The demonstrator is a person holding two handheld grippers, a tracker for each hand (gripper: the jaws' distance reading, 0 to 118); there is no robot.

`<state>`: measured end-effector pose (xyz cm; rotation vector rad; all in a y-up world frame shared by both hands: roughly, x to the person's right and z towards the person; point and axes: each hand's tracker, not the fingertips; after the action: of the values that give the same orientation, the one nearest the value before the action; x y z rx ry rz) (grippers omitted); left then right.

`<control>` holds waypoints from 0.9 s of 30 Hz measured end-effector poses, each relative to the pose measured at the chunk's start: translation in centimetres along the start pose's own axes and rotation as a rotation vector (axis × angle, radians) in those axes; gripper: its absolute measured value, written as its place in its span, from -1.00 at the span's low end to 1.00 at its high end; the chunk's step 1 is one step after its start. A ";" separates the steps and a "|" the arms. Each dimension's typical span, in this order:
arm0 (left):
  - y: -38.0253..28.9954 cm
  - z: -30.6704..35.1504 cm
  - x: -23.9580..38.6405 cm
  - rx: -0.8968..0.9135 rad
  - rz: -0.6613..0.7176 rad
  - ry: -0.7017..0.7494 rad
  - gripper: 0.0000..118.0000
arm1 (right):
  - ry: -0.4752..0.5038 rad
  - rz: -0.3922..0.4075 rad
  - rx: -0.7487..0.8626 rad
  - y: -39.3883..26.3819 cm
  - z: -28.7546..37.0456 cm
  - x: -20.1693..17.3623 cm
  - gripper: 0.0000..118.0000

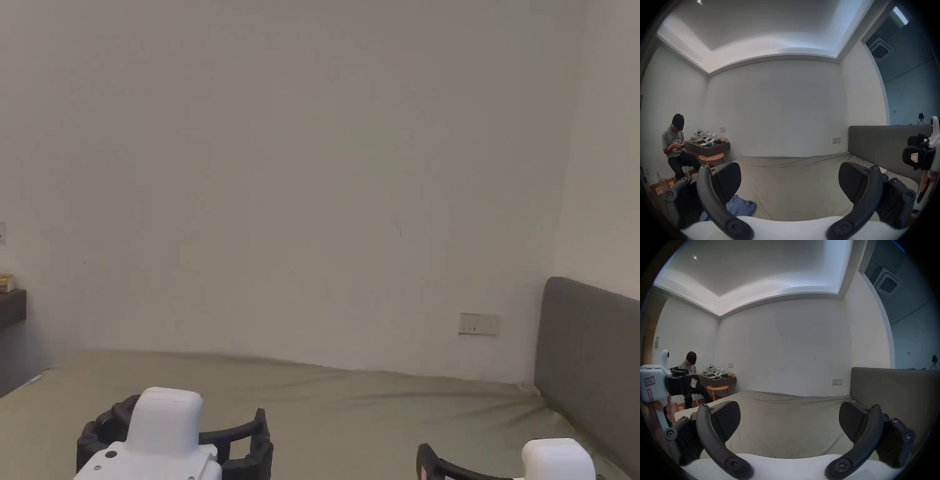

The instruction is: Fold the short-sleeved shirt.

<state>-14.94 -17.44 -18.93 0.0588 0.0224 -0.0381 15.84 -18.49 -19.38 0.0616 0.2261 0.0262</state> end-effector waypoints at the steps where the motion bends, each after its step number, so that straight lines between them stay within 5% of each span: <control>1: -0.1 0.0 0.1 0.003 -0.016 -0.004 0.96 | 0.003 0.007 0.007 -0.1 0.1 -0.2 1.00; 3: -0.2 0.0 0.3 0.010 -0.034 -0.020 0.77 | 0.025 0.026 0.021 -0.1 0.2 -0.7 1.00; 4: -0.2 0.0 0.4 0.012 -0.044 -0.028 0.51 | 0.041 0.034 0.033 -0.2 0.3 -0.9 0.93; 5: -0.3 -0.1 0.6 0.014 -0.055 -0.026 -0.03 | 0.042 0.056 0.044 -0.3 0.3 -1.2 0.65; 6: -0.3 -0.3 0.8 0.013 -0.072 -0.012 -0.30 | 0.013 0.098 0.055 -0.3 0.3 -1.6 0.24; 8: -0.6 -0.6 0.9 0.015 -0.080 0.002 -0.36 | -0.079 0.139 0.097 -0.5 0.1 -2.2 -0.66; 11: -0.8 -0.7 0.4 -0.002 -0.048 -0.029 -0.54 | 0.014 0.055 0.053 -0.3 -0.2 -1.8 -0.67; 14: -0.9 -0.7 -1.1 -0.012 -0.029 -0.043 -0.91 | -0.021 0.057 0.074 -0.4 -0.5 -2.0 -0.67; 21: -0.8 1.9 -7.9 0.046 0.092 0.011 -1.00 | 0.043 0.014 0.090 0.1 -2.6 -5.0 -0.69; 27: -1.6 4.0 -13.9 0.015 -0.044 0.271 -1.00 | 0.183 0.008 0.071 -0.5 -5.8 -11.7 -0.70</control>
<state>-28.78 -18.77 -14.67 0.0783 0.2940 -0.0741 3.18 -19.01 -22.45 0.1314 0.4100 0.0315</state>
